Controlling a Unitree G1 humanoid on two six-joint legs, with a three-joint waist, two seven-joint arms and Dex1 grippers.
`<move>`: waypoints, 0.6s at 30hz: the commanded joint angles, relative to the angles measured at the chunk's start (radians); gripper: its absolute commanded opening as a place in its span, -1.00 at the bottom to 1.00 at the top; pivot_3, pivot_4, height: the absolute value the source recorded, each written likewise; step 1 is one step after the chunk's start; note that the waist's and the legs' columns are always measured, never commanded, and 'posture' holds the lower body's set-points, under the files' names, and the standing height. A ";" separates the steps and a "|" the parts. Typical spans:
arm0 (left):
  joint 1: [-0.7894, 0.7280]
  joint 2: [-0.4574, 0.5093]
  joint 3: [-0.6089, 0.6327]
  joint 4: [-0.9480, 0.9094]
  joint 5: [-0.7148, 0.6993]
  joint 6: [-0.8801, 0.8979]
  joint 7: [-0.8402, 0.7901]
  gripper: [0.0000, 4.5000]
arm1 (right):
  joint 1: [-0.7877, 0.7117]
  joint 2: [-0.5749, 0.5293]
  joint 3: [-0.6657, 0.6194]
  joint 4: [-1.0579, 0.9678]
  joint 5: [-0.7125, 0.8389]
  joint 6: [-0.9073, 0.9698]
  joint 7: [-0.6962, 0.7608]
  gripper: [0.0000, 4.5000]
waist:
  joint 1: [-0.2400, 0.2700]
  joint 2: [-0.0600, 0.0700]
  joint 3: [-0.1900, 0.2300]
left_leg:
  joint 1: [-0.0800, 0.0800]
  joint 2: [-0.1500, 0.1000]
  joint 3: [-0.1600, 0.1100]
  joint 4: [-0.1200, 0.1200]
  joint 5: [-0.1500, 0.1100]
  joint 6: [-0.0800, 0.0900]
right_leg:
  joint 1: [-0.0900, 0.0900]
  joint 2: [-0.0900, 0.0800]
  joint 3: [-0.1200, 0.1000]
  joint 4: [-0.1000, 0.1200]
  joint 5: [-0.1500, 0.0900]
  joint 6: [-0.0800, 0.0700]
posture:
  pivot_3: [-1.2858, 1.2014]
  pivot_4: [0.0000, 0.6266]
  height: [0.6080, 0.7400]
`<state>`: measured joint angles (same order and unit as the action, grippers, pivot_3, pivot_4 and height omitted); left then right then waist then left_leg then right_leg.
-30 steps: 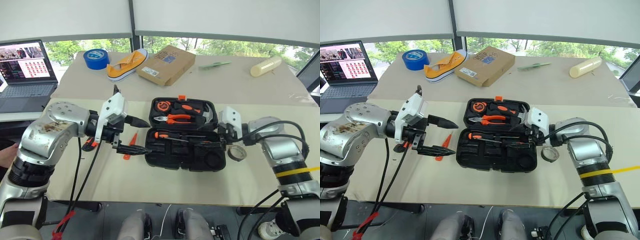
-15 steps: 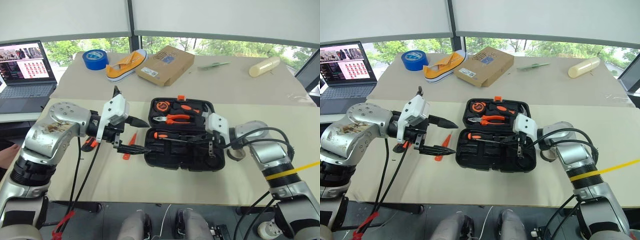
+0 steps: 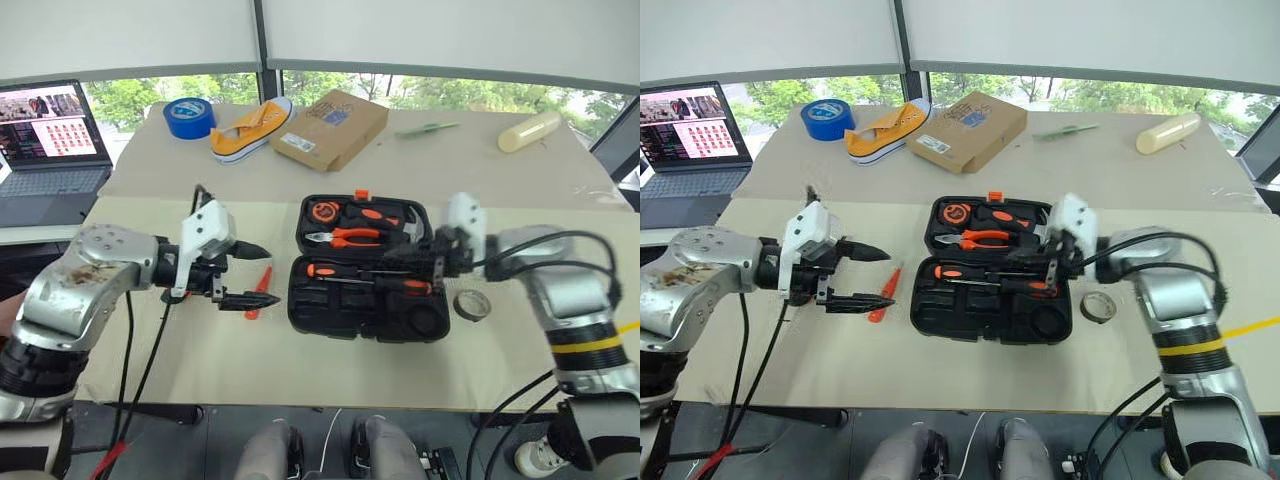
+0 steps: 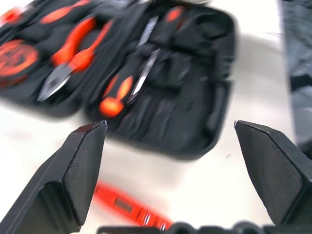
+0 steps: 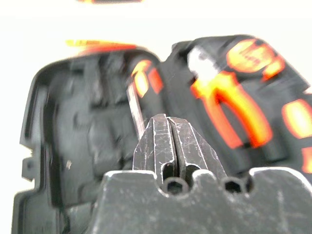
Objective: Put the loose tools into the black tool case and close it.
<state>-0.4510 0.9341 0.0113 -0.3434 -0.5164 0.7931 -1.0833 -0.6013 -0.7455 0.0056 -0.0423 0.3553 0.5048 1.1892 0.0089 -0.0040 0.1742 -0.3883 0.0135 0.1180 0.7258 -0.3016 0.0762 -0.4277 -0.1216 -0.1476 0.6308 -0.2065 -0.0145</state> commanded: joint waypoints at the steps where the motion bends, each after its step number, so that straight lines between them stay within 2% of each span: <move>1: 0.079 0.024 0.108 -0.109 -0.011 0.160 0.150 1.00 | 0.068 -0.066 -0.095 -0.147 0.127 0.114 0.021 -0.99 | 0.003 0.000 0.000 | 0.000 0.000 -0.001 0.000 0.000 0.000 | 0.000 0.000 0.000 0.000 0.000 0.000 | 0.03 -0.52 0.87; 2: 0.097 0.021 0.130 -0.133 -0.023 0.204 0.182 1.00 | 0.089 -0.081 -0.106 -0.174 0.148 0.134 0.025 -0.99 | 0.004 0.000 0.000 | 0.000 0.000 -0.002 -0.001 0.000 0.000 | 0.001 -0.001 0.001 0.000 0.000 0.000 | 0.03 -0.52 0.87; 3: 0.109 0.014 0.156 -0.155 -0.040 0.278 0.220 1.00 | 0.112 -0.098 -0.118 -0.205 0.172 0.157 0.027 -0.74 | 0.004 0.000 0.000 | 0.000 0.000 -0.002 -0.001 0.000 0.000 | 0.001 0.000 0.000 -0.001 0.000 0.000 | 0.03 -0.52 0.87; 4: 0.118 0.007 0.177 -0.175 -0.051 0.338 0.253 1.00 | 0.132 -0.110 -0.130 -0.232 0.194 0.176 0.026 -0.69 | 0.004 0.000 0.000 | 0.000 0.000 -0.002 -0.001 0.000 0.000 | 0.001 0.000 0.001 -0.001 0.000 0.000 | 0.03 -0.52 0.87; 7: 0.158 0.009 0.211 -0.235 -0.069 0.428 0.312 1.00 | 0.173 -0.128 -0.158 -0.300 0.247 0.216 0.006 -0.26 | 0.004 0.000 0.000 | 0.000 0.000 -0.002 -0.001 0.000 0.000 | 0.001 -0.002 0.001 0.000 -0.001 0.001 | 0.03 -0.52 0.87; 9: 0.177 0.015 0.215 -0.270 -0.075 0.462 0.335 1.00 | 0.191 -0.131 -0.171 -0.341 0.273 0.234 -0.017 0.10 | 0.004 0.000 0.000 | 0.001 0.000 -0.002 -0.002 0.000 0.000 | 0.001 -0.003 0.001 0.000 -0.001 0.002 | 0.03 -0.52 0.87; 11: 0.087 -0.057 0.157 -0.242 -0.059 0.554 0.430 1.00 | 0.203 -0.125 -0.180 -0.377 0.298 0.252 -0.043 0.33 | 0.007 0.000 0.000 | 0.001 0.000 -0.002 -0.003 0.000 0.000 | 0.001 -0.005 0.001 -0.001 -0.001 0.002 | 0.03 -0.52 0.87; 15: -0.070 -0.190 0.076 -0.156 -0.005 0.732 0.581 1.00 | 0.210 -0.122 -0.174 -0.397 0.299 0.243 -0.086 0.98 | 0.027 -0.003 0.001 | 0.002 -0.001 -0.003 -0.003 0.000 0.000 | 0.004 0.000 0.001 0.000 -0.001 0.002 | 0.03 -0.52 0.87; 18: -0.169 -0.286 0.012 -0.073 0.030 0.798 0.652 1.00 | 0.209 -0.111 -0.172 -0.401 0.300 0.237 -0.125 0.98 | 0.030 -0.004 0.001 | 0.002 -0.001 -0.002 -0.003 0.000 0.000 | 0.003 0.000 0.002 0.000 0.000 0.002 | 0.03 -0.52 0.87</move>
<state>-0.5785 0.6726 0.0483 -0.4432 -0.5114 1.5584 -0.4732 -0.3806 -0.8578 -0.1426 -0.4156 0.6423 0.7535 1.0873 0.0389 -0.0076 0.1750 -0.3861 0.0121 0.1158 0.7230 -0.3016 0.0761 -0.4242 -0.1213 -0.1457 0.6305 -0.2064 -0.0137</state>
